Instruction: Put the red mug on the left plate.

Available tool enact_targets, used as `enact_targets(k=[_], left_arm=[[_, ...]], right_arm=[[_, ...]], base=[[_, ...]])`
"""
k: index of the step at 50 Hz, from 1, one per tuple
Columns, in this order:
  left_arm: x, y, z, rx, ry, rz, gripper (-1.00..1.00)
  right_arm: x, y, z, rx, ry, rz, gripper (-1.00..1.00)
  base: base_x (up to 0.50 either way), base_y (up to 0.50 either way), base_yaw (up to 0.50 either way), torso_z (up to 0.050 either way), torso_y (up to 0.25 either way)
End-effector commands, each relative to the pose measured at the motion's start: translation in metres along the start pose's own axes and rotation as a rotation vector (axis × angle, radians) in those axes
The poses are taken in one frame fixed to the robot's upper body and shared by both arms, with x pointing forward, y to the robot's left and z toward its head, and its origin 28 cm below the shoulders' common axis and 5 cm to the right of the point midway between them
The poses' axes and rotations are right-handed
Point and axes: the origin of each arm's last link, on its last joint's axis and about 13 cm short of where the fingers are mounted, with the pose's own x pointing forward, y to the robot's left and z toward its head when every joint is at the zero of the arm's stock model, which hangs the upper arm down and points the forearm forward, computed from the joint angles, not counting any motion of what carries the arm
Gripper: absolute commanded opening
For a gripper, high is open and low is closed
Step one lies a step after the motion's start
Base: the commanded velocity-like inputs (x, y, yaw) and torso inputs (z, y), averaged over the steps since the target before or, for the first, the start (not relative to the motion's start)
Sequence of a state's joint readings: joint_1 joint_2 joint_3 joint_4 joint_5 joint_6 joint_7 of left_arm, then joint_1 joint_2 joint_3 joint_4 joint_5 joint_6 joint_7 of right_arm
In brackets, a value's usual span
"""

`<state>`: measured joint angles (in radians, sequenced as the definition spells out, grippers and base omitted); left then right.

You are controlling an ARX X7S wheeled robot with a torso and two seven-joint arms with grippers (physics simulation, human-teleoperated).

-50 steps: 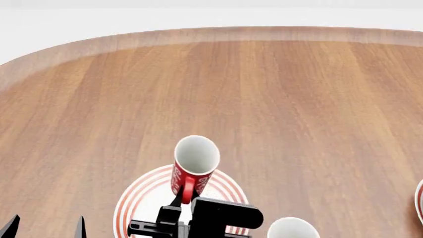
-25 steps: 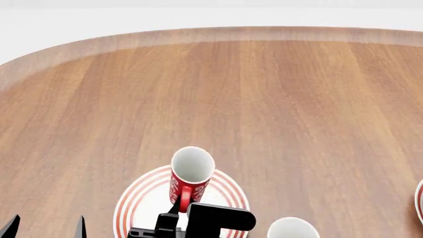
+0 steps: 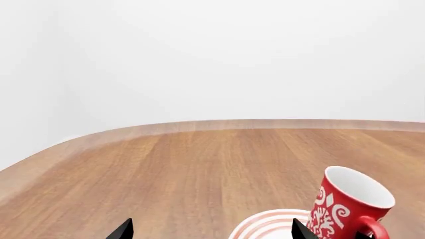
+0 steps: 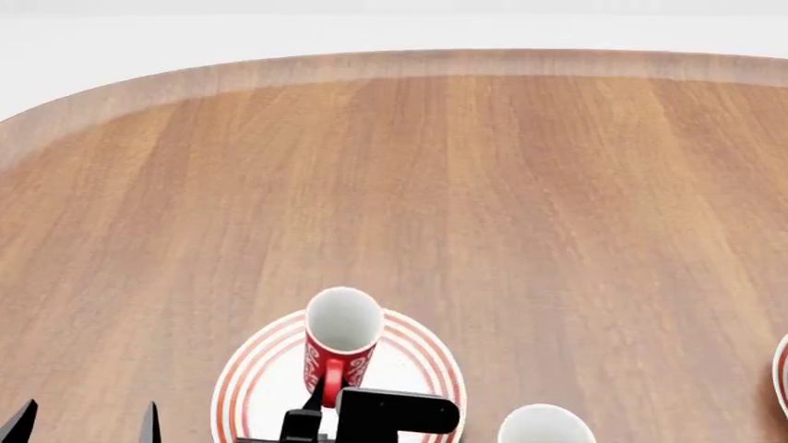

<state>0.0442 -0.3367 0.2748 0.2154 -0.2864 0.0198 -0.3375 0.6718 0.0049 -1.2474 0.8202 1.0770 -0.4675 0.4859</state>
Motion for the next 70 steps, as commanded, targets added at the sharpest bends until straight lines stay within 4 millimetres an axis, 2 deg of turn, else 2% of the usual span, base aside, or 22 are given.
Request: enact_targets(k=[1,15,42,70], left_arm=[[0.0,0.0,0.0,-0.001,0.0,0.0,1.0],[0.0,0.0,0.0,0.001,0.0,0.0,1.0],[0.0,0.0,0.0,-0.001,0.001,0.0,1.0],[0.0,0.0,0.0,-0.002,-0.001,0.001,1.0]], right_arm=[[0.006,-0.008,0.0,-0.042,-0.026,-0.003,-1.0],[0.009,-0.017,-0.002,-0.032,0.02,-0.001,-1.0],[0.015,-0.023,0.003,-0.074,0.025,0.057,-1.0],[0.013,-0.029,-0.003,-0.067,0.072,0.067,-1.0]], base=[[0.0,0.0,0.0,0.0,0.0],[0.0,0.0,0.0,0.0,0.001],[0.0,0.0,0.0,0.0,0.0],[0.0,0.0,0.0,0.0,0.0]])
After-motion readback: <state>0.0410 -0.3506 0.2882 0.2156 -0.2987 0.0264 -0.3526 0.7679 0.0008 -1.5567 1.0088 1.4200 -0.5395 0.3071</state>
